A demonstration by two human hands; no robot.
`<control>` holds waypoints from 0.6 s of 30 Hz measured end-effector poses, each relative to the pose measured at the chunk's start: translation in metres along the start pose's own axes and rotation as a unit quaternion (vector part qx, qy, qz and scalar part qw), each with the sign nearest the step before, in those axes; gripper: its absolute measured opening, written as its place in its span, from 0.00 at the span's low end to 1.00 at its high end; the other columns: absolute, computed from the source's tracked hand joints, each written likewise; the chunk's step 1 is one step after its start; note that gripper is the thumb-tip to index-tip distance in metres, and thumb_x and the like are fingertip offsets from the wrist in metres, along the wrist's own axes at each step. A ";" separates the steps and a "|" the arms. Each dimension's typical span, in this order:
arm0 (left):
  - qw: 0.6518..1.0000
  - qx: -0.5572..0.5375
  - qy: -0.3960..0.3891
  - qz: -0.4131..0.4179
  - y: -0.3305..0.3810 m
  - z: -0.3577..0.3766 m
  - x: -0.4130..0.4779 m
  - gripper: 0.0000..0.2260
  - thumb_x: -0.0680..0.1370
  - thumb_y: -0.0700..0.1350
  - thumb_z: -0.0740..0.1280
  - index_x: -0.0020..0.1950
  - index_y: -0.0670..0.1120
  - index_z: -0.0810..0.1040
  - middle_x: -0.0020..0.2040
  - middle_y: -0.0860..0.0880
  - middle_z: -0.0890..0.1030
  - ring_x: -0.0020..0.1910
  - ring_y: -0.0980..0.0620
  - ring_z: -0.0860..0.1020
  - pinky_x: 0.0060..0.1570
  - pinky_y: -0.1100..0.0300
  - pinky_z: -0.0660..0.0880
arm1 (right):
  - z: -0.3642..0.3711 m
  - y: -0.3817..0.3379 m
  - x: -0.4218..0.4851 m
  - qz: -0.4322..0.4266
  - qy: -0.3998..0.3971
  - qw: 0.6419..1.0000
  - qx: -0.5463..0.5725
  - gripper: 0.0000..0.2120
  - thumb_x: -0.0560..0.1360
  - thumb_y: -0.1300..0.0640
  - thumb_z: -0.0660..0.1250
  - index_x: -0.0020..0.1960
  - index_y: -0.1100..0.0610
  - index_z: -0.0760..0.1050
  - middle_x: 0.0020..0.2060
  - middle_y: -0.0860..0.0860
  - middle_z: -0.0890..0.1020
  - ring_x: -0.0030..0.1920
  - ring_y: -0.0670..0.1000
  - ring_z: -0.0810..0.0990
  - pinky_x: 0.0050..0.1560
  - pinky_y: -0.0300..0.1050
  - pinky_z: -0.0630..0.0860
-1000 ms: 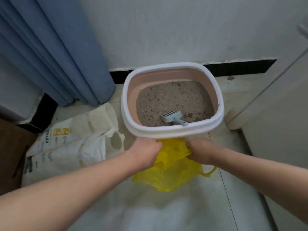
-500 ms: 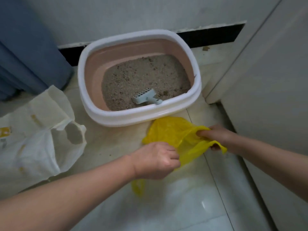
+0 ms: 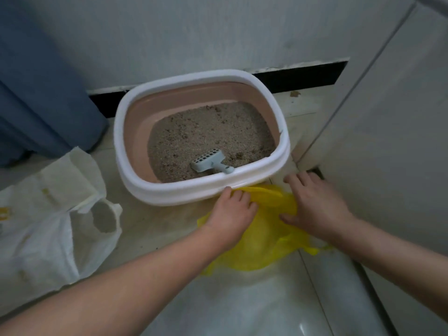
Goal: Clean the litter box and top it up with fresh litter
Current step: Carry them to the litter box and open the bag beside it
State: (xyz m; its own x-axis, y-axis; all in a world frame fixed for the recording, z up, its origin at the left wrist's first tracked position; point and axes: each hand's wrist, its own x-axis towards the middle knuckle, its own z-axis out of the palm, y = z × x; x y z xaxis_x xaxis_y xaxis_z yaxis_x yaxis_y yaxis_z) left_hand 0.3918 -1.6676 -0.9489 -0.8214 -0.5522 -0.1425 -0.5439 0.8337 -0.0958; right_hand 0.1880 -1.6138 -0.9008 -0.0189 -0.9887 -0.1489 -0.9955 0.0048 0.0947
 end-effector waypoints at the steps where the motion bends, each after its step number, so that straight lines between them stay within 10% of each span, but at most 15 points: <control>1: 1.000 0.010 -0.005 -0.001 -0.001 0.003 0.000 0.14 0.71 0.44 0.69 0.57 0.48 0.74 0.53 0.45 0.76 0.52 0.43 0.75 0.54 0.48 0.65 | -0.004 -0.008 0.000 -0.032 0.044 0.998 -0.006 0.37 0.59 0.39 0.76 0.63 0.53 0.72 0.57 0.52 0.77 0.56 0.57 0.76 0.49 0.51 0.74; 6: 1.000 -0.013 0.009 0.001 0.004 0.015 0.006 0.18 0.75 0.46 0.64 0.64 0.45 0.75 0.62 0.43 0.74 0.61 0.42 0.73 0.63 0.49 0.70 | 0.009 -0.047 -0.011 -0.198 0.157 0.965 0.063 0.11 0.64 0.57 0.72 0.47 0.53 0.78 0.46 0.51 0.79 0.46 0.56 0.77 0.42 0.52 0.75; 13: 0.978 0.030 0.111 0.174 0.007 0.029 -0.005 0.05 0.75 0.39 0.65 0.48 0.46 0.79 0.56 0.41 0.79 0.58 0.40 0.77 0.72 0.47 0.64 | 0.049 -0.006 -0.004 -0.102 -0.050 0.993 -0.011 0.16 0.67 0.56 0.70 0.55 0.54 0.79 0.53 0.53 0.81 0.55 0.58 0.79 0.50 0.50 0.76; 18: 0.974 -0.021 0.021 0.224 0.018 0.032 -0.006 0.11 0.67 0.38 0.74 0.46 0.47 0.76 0.39 0.48 0.78 0.36 0.45 0.79 0.36 0.56 0.71 | 0.049 -0.005 -0.006 -0.077 -0.146 0.986 -0.030 0.28 0.74 0.50 0.67 0.71 0.51 0.63 0.68 0.50 0.72 0.67 0.55 0.72 0.57 0.46 0.71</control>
State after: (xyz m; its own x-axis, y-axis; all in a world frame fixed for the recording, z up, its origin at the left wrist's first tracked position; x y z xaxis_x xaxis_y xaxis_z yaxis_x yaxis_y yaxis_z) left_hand 0.3924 -1.6497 -0.9810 -0.9836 -0.1339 -0.1208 -0.1358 0.9907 0.0071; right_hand 0.1885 -1.6004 -0.9489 0.0976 -0.8917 -0.4419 -0.9815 -0.1598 0.1055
